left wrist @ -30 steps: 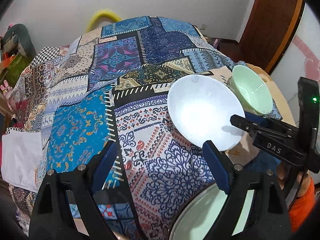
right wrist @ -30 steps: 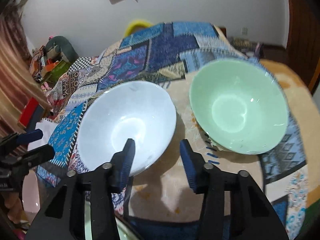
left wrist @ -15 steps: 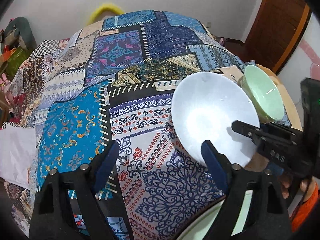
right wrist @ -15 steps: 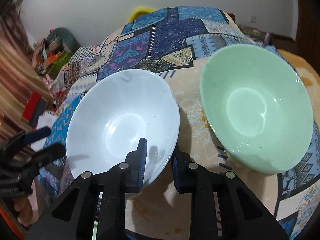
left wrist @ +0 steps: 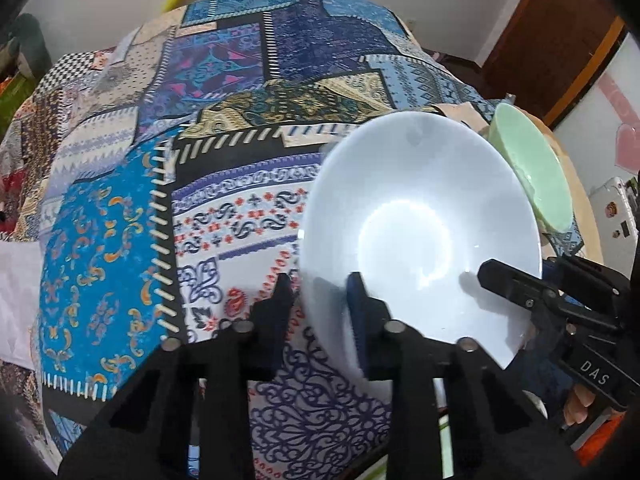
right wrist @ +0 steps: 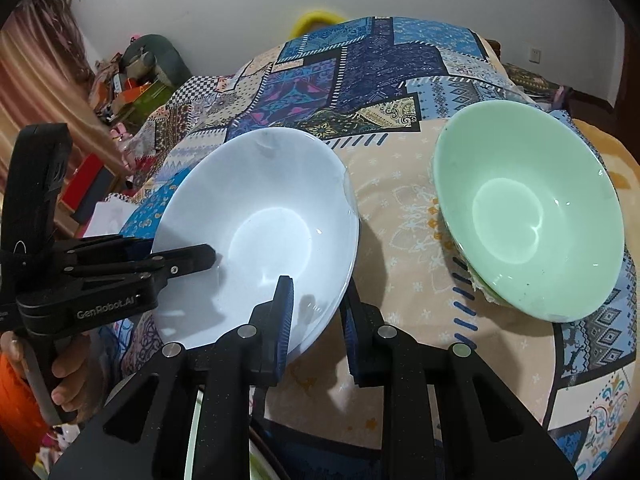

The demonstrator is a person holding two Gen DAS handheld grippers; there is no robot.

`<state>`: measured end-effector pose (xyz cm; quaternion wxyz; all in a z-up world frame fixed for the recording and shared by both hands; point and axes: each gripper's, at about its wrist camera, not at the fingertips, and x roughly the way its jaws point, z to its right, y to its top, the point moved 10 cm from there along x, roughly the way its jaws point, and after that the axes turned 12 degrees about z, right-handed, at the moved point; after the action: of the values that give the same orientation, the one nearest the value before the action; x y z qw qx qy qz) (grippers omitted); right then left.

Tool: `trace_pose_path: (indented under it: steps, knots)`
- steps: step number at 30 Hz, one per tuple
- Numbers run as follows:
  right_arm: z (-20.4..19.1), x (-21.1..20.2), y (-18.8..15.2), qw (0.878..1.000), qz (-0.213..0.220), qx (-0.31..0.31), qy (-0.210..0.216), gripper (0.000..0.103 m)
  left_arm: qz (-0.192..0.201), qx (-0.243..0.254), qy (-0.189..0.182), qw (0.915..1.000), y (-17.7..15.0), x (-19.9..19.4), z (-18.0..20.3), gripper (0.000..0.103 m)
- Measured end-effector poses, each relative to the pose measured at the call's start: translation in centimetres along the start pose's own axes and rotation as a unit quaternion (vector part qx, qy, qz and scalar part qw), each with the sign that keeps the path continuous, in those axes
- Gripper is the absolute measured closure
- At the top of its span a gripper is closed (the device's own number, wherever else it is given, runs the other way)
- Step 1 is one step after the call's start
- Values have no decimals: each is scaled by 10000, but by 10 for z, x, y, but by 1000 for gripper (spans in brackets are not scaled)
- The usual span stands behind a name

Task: Organize plates and bowls
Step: 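Lift the white spotted bowl and carry it over the pale pink bowl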

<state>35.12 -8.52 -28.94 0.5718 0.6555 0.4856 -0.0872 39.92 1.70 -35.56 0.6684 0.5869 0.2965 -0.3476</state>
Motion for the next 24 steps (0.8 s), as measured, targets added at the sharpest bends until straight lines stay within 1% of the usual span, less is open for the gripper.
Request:
trace_pose_path:
  steps: [1, 6, 10, 15, 20, 24]
  knots:
    - [1, 0, 0, 10000, 4, 37, 14, 81, -13, 22, -45, 10000, 0, 1, 3, 87]
    - [2, 0, 0, 9999, 24, 154, 1, 82, 58, 138, -6, 9999, 2, 0, 6, 87]
    - [0, -6, 1, 9998, 83, 166, -11, 82, 134, 240, 2, 9996, 0, -10, 11, 87]
    - [-4, -18, 1, 9996, 145, 223, -3, 82, 297, 396, 54, 9988, -4, -31, 20, 88]
    - [-13, -35, 2, 9995, 284, 109, -58, 83, 473, 385, 22, 9981, -5, -57, 24, 88]
    - [-22, -47, 5, 9992, 371, 121, 6, 83, 620, 363, 1, 9974, -7, -80, 26, 88]
